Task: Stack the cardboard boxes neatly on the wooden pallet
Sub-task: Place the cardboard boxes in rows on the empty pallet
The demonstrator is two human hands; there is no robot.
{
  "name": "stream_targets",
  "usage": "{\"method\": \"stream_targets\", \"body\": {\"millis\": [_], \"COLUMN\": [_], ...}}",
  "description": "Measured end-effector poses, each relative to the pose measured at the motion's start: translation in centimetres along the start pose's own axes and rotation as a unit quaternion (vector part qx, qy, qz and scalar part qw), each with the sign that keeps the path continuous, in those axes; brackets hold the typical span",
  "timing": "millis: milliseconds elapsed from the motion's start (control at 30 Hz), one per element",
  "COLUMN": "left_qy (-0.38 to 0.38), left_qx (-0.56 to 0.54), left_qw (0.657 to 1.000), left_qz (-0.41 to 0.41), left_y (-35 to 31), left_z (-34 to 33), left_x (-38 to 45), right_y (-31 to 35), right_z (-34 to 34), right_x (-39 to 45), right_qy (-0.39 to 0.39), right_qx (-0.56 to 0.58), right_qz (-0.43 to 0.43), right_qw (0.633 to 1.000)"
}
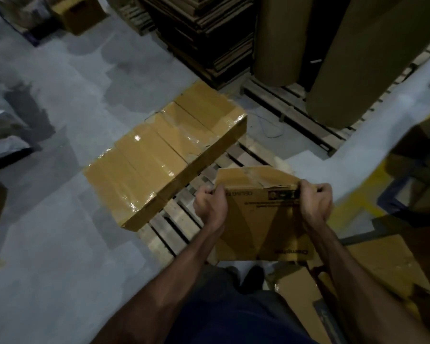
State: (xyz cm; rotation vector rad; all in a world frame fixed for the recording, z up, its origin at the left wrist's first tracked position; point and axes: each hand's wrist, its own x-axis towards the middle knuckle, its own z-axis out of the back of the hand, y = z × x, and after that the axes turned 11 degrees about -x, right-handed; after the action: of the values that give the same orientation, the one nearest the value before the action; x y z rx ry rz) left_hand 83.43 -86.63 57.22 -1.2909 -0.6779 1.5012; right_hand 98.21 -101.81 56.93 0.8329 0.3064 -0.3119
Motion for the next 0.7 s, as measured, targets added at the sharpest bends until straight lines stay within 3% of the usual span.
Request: {"method": "stream_targets", "body": {"millis": [233, 700], "left_qy": [0.009, 0.026], "left_qx": [-0.002, -0.052], "left_qw": [1.0, 0.997], "left_qz": [-0.01, 0.053], "left_y": [-1.5, -4.2], "left_z": [-4.9, -14.2], "left_x": [1.2, 7.0], "right_y": [1.5, 8.6], "right_z": [0.2, -2.6], "right_x": [4.8, 15.1], "right_qy": [0.002, 0.011], "right_qx": [-0.004, -0.059], "right_qz": [0.001, 0.047], "right_qw": [1.0, 0.997]}}
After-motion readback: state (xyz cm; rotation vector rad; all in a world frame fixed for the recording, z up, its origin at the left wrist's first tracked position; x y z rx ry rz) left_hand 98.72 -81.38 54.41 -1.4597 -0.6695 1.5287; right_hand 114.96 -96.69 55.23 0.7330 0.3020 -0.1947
